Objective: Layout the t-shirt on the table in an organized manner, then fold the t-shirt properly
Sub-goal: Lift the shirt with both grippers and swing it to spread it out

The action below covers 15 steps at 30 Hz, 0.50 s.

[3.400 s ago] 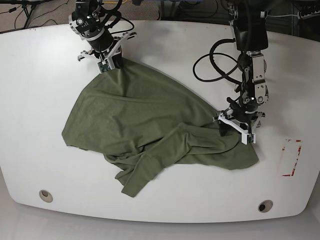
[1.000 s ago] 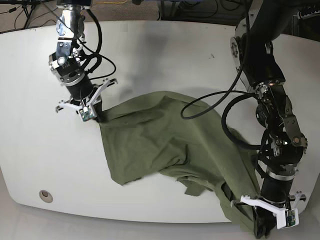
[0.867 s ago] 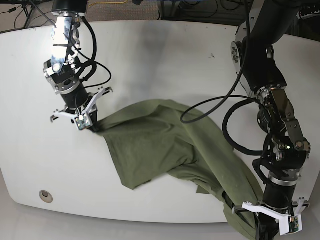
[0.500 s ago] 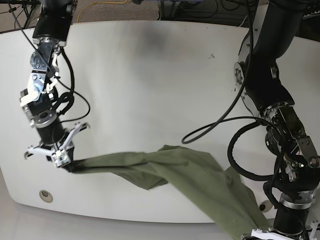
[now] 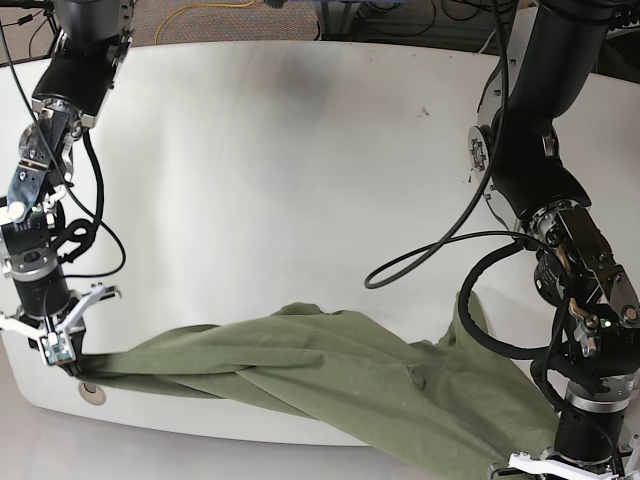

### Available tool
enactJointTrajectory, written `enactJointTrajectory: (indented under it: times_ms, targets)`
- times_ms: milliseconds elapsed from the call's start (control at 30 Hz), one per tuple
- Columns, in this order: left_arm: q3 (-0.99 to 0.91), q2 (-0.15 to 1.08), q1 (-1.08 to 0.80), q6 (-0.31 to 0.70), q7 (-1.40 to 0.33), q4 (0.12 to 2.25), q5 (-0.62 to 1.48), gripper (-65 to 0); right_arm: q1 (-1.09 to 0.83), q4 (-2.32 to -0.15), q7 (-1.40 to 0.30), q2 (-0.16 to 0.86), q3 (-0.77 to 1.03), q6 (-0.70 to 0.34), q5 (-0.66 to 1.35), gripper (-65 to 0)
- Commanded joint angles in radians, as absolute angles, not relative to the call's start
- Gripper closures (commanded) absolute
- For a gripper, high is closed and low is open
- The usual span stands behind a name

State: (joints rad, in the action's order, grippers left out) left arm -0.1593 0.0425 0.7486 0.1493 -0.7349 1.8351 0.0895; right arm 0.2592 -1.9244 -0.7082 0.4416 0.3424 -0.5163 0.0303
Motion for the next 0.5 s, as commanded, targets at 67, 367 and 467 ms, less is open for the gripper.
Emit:
enactJointTrajectory:
  times_ms: [67,367,467]
  targets:
    - [-0.16,0.05,0.702,0.148,-0.7,1.847,0.099,0.0,0.16,-1.946,-0.693,0.4,0.418,-0.509,0.028,-0.2]
    - [-0.165,0.05,0.495,0.15,-0.699,1.847,0.101,0.0,-0.025,-1.951,-0.69,0.257,0.55,-0.564,0.027,-0.2]
    - [-0.185,0.047,0.412,0.151,-0.699,1.847,0.102,0.0,-0.07,-1.952,-0.69,0.202,0.591,-0.582,0.019,-0.2]
